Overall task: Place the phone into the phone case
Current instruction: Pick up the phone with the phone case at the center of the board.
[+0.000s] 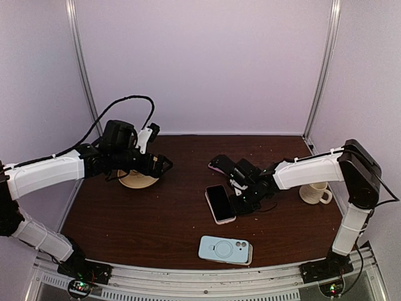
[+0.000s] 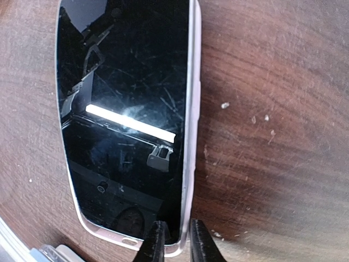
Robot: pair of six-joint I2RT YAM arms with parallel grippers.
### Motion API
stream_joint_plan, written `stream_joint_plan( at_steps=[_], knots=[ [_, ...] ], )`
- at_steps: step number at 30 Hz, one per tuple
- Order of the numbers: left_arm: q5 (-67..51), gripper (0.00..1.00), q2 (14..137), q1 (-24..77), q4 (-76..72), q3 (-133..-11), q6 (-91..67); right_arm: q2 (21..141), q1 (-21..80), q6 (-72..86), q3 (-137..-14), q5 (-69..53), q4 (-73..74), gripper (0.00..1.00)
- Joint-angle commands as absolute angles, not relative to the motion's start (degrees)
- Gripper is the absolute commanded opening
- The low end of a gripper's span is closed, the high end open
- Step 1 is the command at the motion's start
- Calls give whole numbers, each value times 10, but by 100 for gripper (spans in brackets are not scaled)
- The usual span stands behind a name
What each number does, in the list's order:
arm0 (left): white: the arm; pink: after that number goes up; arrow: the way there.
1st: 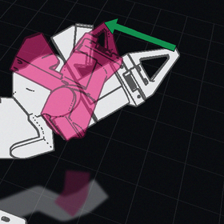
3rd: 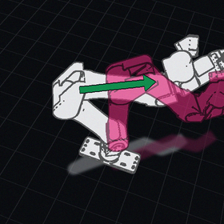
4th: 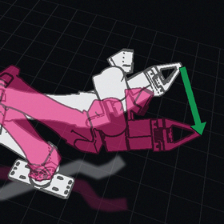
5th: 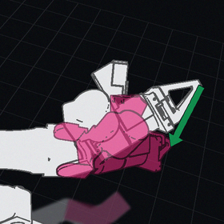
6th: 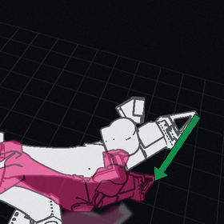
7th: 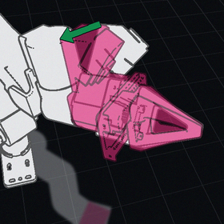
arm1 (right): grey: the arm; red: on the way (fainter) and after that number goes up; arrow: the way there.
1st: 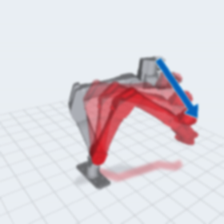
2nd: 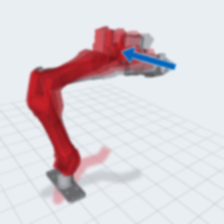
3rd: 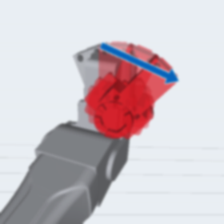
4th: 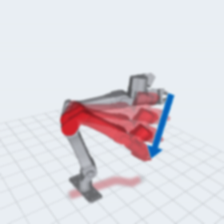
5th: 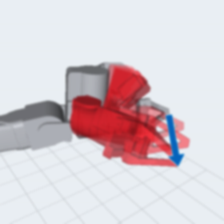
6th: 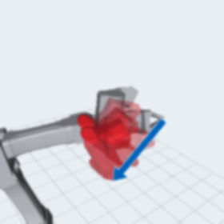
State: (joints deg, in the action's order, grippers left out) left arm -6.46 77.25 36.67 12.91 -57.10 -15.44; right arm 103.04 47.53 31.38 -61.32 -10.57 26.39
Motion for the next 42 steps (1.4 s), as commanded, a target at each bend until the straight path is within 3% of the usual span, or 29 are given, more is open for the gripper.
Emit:
stream_joint_plan(
  at_steps=[1,4,8,15,16,29,36,39,42],
  knots=[
    [-68,98,759,362,101,-569,-144,1085,489,318,-603,-32,331,14],
    [-68,98,761,362,101,-569,-144,1074,490,309,-623,-12,361,17],
    [-71,98,761,361,101,-570,-144,1067,507,286,-697,34,416,37],
    [-68,98,760,362,102,-570,-143,1071,533,302,-767,24,403,95],
    [-69,98,761,361,102,-570,-143,1071,535,310,-766,18,390,99],
    [-73,97,760,362,100,-569,-143,1147,550,361,-792,11,372,99],
    [-71,98,759,361,100,-569,-143,1177,560,374,-814,72,427,99],
    [-73,97,759,362,100,-569,-144,1177,560,374,-805,88,423,95],
    [-72,98,758,362,100,-569,-143,1184,560,371,-802,87,424,82]
  ],
)
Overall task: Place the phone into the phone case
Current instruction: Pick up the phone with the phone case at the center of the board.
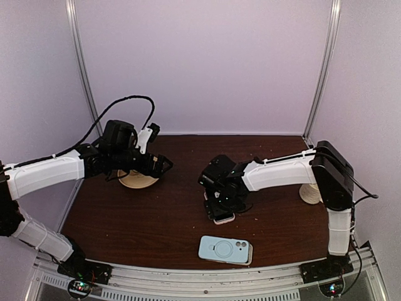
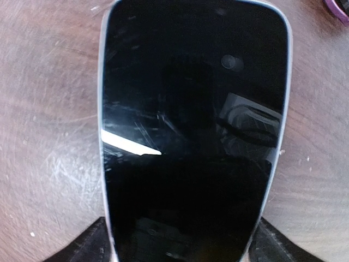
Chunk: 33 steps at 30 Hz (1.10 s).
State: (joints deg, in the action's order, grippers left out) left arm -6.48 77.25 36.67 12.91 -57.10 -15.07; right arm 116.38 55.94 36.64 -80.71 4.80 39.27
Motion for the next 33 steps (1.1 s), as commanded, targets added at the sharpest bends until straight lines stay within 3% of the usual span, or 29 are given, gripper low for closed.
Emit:
stream_joint_plan(
  at_steps=[1,4,11,18,23,33],
  knots=[
    [-72,98,758,361,100,-569,-143,1184,560,370,-801,84,422,76],
    [-72,97,757,362,100,-569,-142,1174,561,369,-791,82,409,64],
    [-73,97,756,361,101,-569,-142,1160,561,361,-785,90,405,52],
    [-73,98,755,362,100,-569,-143,1127,563,333,-764,83,355,25],
    [-74,97,756,361,99,-568,-143,1088,567,313,-731,84,293,17],
    [-152,96,760,362,55,-557,-169,1022,585,264,-708,151,208,11]
  ],
)
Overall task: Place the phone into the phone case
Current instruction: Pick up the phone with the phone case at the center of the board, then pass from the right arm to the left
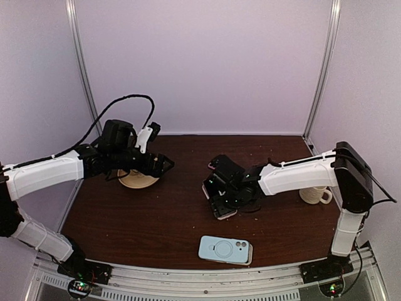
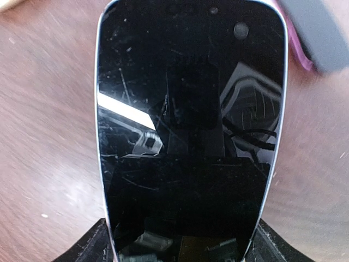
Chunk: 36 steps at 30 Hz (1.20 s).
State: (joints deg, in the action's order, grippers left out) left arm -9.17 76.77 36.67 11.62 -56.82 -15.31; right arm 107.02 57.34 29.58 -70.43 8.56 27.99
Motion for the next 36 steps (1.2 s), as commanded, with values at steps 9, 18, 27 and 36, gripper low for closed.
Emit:
stream_joint_plan(
  at_steps=[9,18,27,36],
  knots=[
    [-278,98,769,365,-194,-471,-349,968,625,187,-751,222,123,9],
    [-234,97,781,392,-286,-452,-412,963,659,156,-776,222,75,9],
    [-185,70,784,419,-275,-462,-394,952,671,138,-768,232,57,8],
    [-186,31,796,427,-310,-450,-409,954,671,129,-766,227,52,8]
  ],
)
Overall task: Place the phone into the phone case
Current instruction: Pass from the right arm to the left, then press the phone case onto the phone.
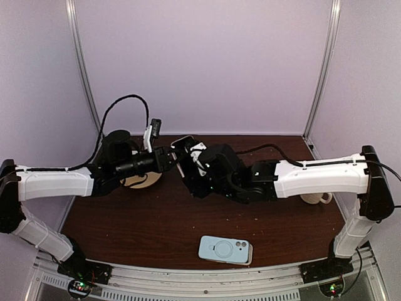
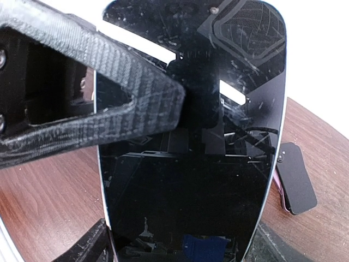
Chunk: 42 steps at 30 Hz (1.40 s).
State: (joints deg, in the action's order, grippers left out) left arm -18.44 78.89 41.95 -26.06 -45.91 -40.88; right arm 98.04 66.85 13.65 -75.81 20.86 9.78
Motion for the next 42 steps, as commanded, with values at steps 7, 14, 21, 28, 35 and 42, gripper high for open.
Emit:
stream_joint_plan(
  at_steps=[7,14,21,28,35,42],
  knots=[
    [-208,22,810,428,-321,-439,-403,957,669,125,-746,213,46,21],
    [-199,9,845,430,-383,-391,-313,959,658,122,-688,164,29,80],
    [-192,5,915,444,-522,-332,-204,885,642,73,-609,73,7,100],
    [-206,7,938,455,-601,-294,-168,853,595,56,-618,19,3,99],
    [-206,12,935,462,-598,-279,-133,969,573,45,-747,35,11,99],
    [-200,18,934,467,-585,-280,-119,1027,571,41,-746,23,2,98]
  ],
)
